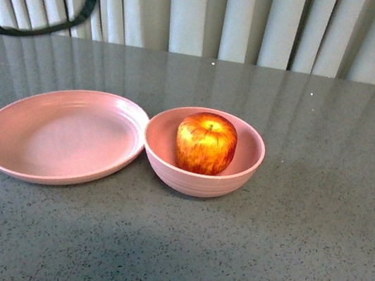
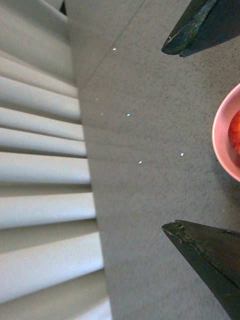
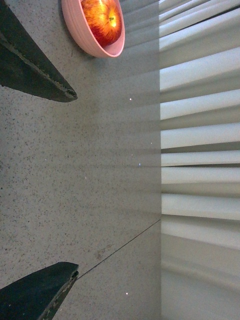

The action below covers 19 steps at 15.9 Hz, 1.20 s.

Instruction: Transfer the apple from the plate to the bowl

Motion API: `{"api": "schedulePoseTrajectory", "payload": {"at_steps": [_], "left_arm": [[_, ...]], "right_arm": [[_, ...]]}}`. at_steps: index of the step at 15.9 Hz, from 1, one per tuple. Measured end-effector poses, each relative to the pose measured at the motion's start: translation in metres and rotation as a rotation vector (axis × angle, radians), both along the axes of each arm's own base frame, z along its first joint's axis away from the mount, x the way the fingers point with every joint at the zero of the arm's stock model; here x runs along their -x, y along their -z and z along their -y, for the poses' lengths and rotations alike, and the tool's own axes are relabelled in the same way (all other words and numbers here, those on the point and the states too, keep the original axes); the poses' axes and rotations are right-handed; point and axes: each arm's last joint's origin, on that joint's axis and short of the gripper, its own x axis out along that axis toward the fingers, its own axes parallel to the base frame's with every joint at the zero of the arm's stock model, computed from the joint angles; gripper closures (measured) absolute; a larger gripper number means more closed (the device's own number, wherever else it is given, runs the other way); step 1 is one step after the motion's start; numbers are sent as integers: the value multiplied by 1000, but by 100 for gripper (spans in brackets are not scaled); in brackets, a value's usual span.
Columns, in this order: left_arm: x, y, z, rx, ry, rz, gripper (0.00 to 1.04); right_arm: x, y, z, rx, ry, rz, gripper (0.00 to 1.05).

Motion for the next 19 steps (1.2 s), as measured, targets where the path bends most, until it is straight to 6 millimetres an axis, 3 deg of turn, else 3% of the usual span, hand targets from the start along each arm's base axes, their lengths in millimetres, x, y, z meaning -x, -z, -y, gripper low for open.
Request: {"api": "schedulePoseTrajectory", "payload": {"at_steps": [3, 4, 5, 8, 11, 19], "left_arm": [[39, -22, -44, 3, -160, 111, 9], [52, -23, -58, 8, -343, 180, 21], [66, -12, -75, -4, -449, 192, 34], [98, 34, -105, -42, -475, 139, 70], [125, 52, -122, -33, -471, 154, 104], [168, 84, -151, -41, -486, 141, 104]], "right_arm": [[0, 0, 0, 0, 0, 0, 7], [0, 0, 0, 0, 0, 0, 7], [0, 0, 0, 0, 0, 0, 7], [0, 0, 0, 0, 0, 0, 7], [0, 0, 0, 0, 0, 0, 7], [0, 0, 0, 0, 0, 0, 7]]}}
